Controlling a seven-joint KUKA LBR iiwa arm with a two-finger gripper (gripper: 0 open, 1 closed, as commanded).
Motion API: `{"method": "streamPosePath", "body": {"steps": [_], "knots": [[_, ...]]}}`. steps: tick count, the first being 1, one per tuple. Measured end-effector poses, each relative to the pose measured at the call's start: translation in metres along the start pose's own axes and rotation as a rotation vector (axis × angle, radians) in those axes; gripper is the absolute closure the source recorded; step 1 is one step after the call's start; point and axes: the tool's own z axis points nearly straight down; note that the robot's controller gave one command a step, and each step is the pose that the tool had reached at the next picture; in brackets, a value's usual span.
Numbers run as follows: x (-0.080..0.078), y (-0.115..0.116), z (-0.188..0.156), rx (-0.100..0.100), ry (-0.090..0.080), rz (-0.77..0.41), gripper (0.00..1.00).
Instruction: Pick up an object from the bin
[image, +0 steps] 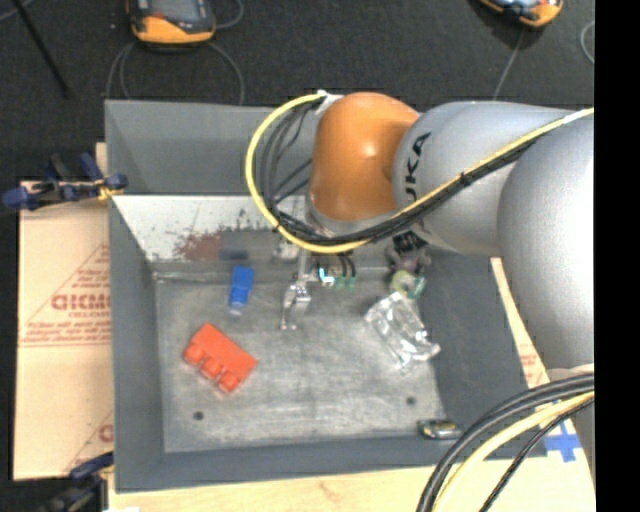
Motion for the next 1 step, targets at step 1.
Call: {"method": "streamPosePath", "body": {"steps": [1], "knots": [[-0.0188,0.0566,0.0440,-0.001,-0.021,-0.145,0.00]]}}
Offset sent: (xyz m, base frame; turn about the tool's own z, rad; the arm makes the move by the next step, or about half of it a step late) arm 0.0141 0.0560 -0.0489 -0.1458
